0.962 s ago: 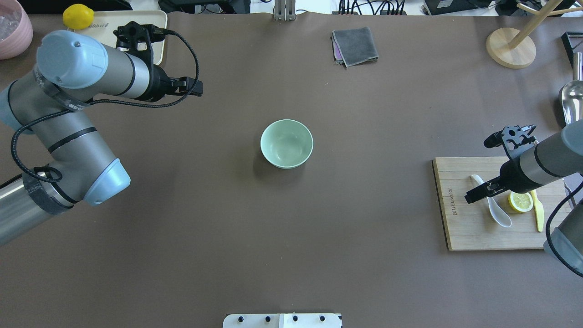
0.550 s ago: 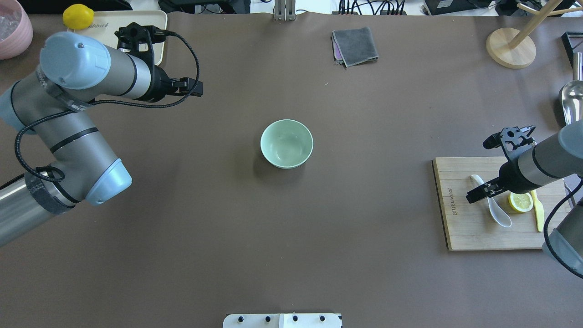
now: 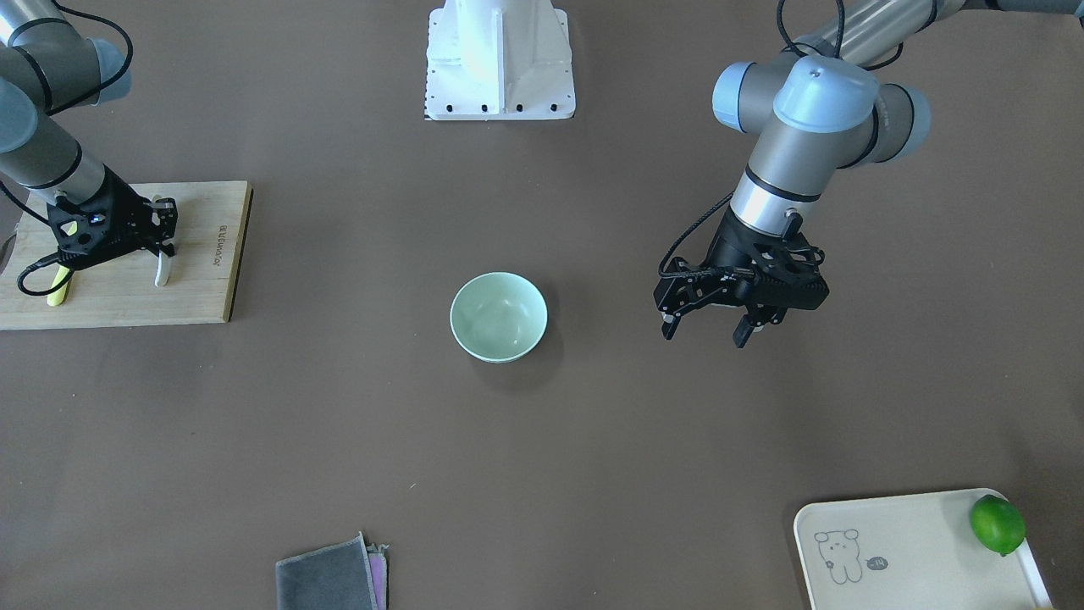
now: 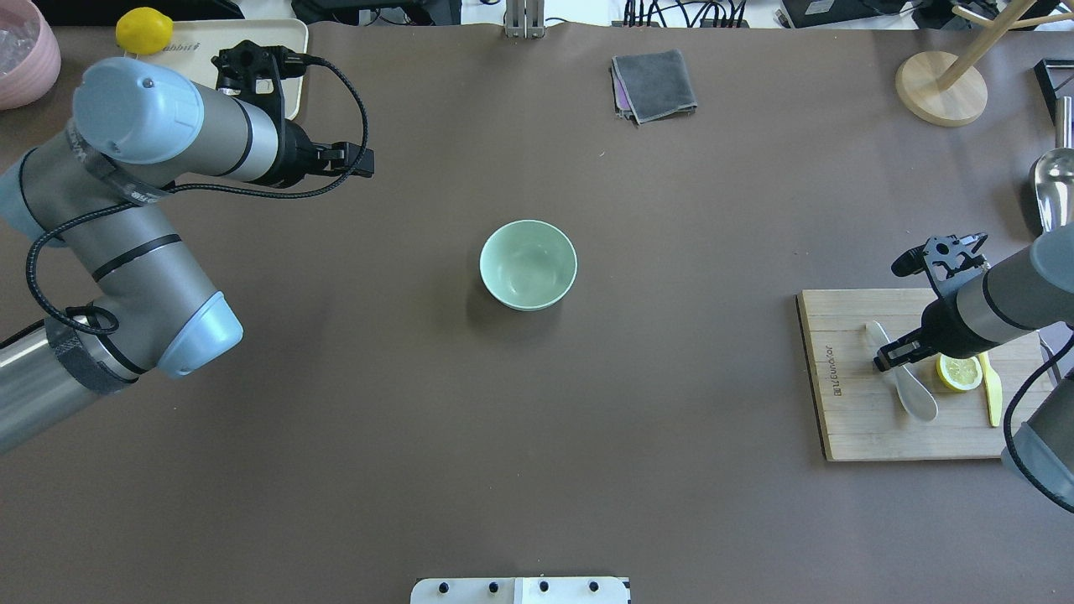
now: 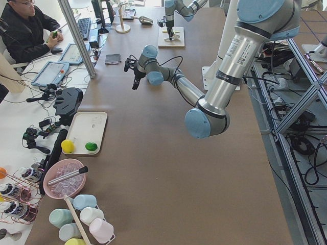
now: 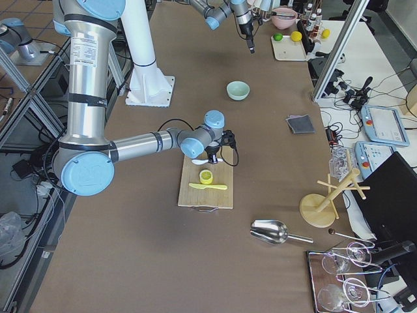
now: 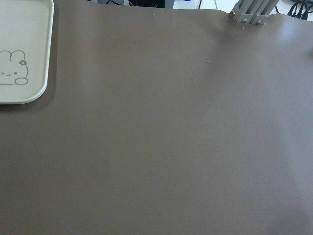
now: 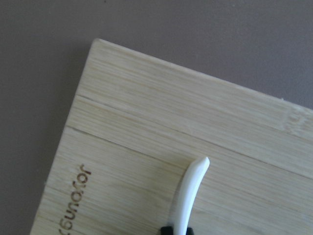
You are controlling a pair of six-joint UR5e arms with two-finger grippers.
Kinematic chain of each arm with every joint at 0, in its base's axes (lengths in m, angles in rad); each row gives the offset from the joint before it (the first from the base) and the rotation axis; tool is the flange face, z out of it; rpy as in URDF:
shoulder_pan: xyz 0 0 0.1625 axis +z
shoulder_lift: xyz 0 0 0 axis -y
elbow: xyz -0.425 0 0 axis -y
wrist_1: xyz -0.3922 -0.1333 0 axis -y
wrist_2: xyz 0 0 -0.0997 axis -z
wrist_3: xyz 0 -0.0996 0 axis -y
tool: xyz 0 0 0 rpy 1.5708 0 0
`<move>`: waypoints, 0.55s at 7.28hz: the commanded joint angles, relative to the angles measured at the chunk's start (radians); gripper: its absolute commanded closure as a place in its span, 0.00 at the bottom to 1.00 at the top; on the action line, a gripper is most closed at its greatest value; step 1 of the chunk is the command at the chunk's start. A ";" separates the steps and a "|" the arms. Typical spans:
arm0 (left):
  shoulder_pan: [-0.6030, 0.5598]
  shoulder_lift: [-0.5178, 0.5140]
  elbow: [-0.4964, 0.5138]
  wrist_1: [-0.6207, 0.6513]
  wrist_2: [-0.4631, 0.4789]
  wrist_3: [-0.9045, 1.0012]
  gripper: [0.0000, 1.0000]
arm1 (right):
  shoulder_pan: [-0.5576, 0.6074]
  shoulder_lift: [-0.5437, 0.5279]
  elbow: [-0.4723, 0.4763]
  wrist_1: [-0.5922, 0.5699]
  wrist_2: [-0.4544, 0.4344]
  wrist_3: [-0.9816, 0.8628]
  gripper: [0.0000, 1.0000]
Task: Place spoon in bowl
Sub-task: 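Grasp the white spoon on the cutting board with the right gripper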
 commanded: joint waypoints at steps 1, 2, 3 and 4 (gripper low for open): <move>-0.002 0.004 0.002 -0.003 0.000 0.002 0.02 | 0.032 0.011 0.044 0.000 0.020 0.002 1.00; -0.005 0.006 0.002 -0.003 -0.003 0.005 0.02 | 0.058 0.014 0.084 -0.002 0.055 0.010 1.00; -0.009 0.015 0.002 -0.001 -0.005 0.050 0.02 | 0.108 0.069 0.101 -0.029 0.122 0.015 1.00; -0.034 0.032 0.004 -0.001 -0.005 0.102 0.02 | 0.132 0.162 0.129 -0.152 0.139 0.018 1.00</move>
